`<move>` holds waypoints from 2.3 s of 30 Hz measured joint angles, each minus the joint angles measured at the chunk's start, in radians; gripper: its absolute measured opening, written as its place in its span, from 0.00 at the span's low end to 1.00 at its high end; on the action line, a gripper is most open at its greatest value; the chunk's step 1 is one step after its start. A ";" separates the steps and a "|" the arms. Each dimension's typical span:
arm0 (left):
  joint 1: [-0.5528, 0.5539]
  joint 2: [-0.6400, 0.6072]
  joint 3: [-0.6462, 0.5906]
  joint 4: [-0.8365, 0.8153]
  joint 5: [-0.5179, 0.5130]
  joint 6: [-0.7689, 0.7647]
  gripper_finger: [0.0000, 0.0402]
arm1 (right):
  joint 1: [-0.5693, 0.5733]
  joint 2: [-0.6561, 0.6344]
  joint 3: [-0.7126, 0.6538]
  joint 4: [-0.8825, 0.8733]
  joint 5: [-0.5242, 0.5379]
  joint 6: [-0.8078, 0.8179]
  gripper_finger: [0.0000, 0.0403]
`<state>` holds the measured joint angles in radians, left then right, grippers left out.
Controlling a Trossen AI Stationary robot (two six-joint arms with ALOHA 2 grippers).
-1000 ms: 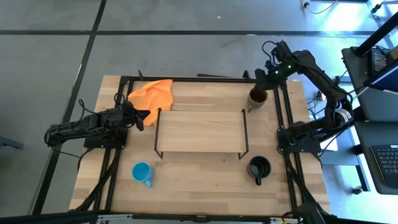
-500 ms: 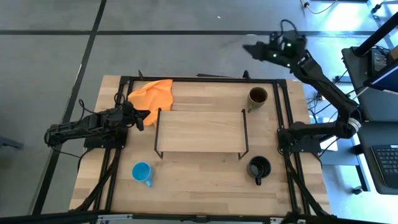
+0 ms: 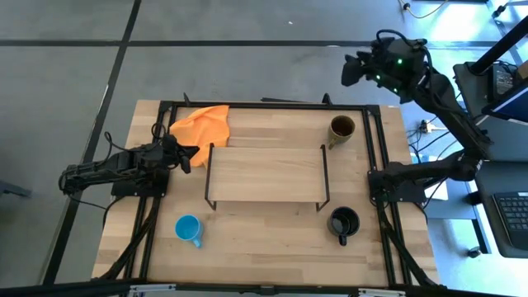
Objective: Stack small to large cups/mugs on shelf
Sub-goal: Put the brown mug on the shelf
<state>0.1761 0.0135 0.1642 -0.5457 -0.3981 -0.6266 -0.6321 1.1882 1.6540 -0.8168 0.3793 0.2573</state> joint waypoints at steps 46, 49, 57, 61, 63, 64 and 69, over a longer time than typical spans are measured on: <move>0.000 0.000 0.000 0.000 0.026 -0.019 0.10 | -0.088 0.231 0.004 -0.750 -0.294 0.247 0.50; 0.000 0.000 0.000 0.000 0.026 -0.019 0.10 | -0.088 0.226 -0.013 -0.749 -0.264 0.275 0.50; 0.000 0.000 0.000 0.000 0.026 -0.019 0.10 | -0.112 0.224 -0.153 -0.745 -0.247 0.366 0.50; 0.000 0.000 0.000 0.000 0.026 -0.019 0.10 | -0.134 0.225 -0.241 -0.702 -0.219 0.367 0.50; 0.000 0.000 0.000 0.000 0.026 -0.019 0.10 | -0.155 0.225 -0.272 -0.664 -0.217 0.363 0.50; 0.000 0.000 0.000 0.000 0.026 -0.019 0.10 | -0.167 0.225 -0.284 -0.637 -0.217 0.363 0.50; 0.000 0.000 0.000 0.000 0.026 -0.020 0.10 | -0.246 0.225 -0.344 -0.483 -0.236 0.341 0.50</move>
<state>0.1761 0.0135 0.1638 -0.5461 -0.3725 -0.6462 -0.8779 1.4128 1.3096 -1.2994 0.1436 0.5983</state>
